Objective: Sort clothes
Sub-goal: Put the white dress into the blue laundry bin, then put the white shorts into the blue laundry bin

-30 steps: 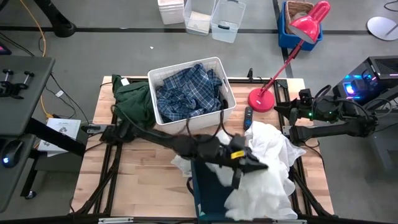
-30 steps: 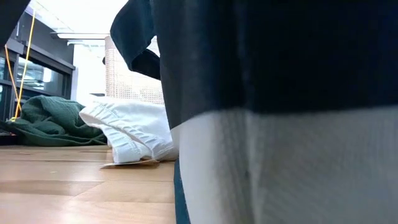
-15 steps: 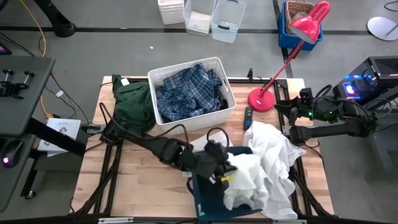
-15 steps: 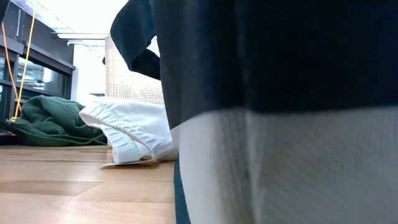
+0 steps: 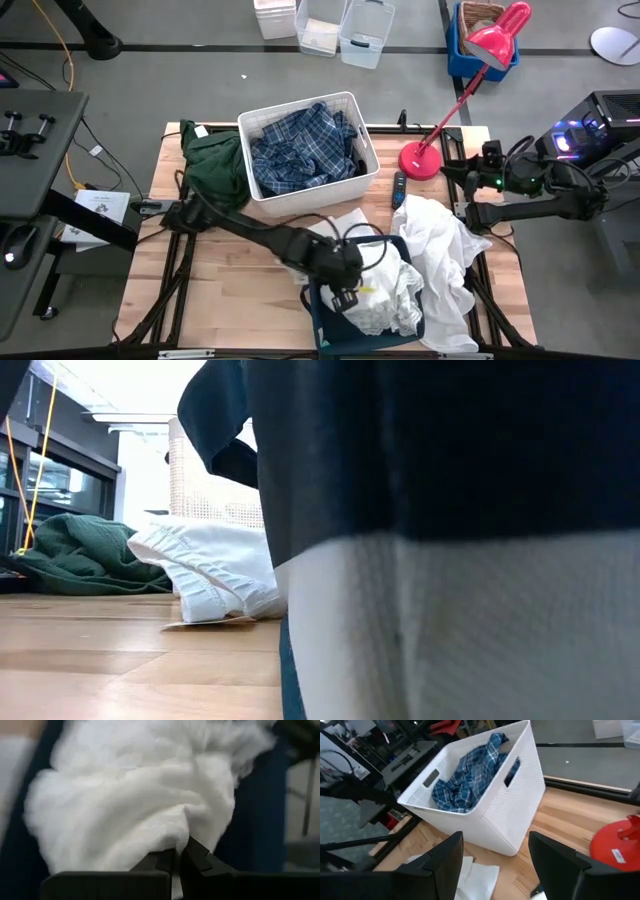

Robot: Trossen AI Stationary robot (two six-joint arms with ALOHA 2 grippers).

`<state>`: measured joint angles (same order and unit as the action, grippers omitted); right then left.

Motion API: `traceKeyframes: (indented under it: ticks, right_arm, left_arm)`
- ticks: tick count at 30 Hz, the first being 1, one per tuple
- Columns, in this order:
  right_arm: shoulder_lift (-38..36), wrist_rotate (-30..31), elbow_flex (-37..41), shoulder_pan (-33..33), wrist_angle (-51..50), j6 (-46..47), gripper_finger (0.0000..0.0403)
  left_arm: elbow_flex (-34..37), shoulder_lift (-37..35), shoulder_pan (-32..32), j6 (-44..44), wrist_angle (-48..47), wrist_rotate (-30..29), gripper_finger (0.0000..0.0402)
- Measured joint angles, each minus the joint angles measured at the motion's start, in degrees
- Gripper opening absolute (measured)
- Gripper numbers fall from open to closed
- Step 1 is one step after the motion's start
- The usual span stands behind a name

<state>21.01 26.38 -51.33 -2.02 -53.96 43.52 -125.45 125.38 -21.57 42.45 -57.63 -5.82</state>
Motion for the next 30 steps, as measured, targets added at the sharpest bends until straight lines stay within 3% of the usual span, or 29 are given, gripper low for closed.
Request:
traceKeyframes:
  ticks: [7, 15, 20, 26, 28, 30]
  right_arm:
    - [2.4, -5.1, 0.0, 0.0, 3.0, -0.6, 0.022]
    - [6.2, -6.9, 0.0, 0.0, 4.4, -2.6, 0.022]
    - [7.6, -9.3, 0.0, 0.0, 4.7, -4.8, 0.022]
    - [7.9, -10.0, 0.1, 0.0, 5.0, -4.3, 0.022]
    - [8.0, -10.2, 0.1, 0.0, 5.6, -3.0, 0.022]
    - [8.3, -10.3, 0.1, 0.0, 6.1, -1.7, 0.022]
  left_arm:
    - [0.1, 4.5, 1.0, 2.3, -1.0, 1.2, 0.0035]
    - [-5.2, 2.5, 0.6, -1.0, 0.1, 1.4, 0.0141]
    - [-9.5, 1.0, -1.7, -1.8, -8.8, 3.5, 0.0204]
    - [-9.4, 0.0, -5.3, -2.3, -24.0, -0.4, 0.0249]
    - [-9.3, 0.1, -6.8, -2.7, -32.4, -5.6, 0.0253]
    - [-7.8, -0.6, -8.2, -4.2, -31.9, -11.7, 0.0254]
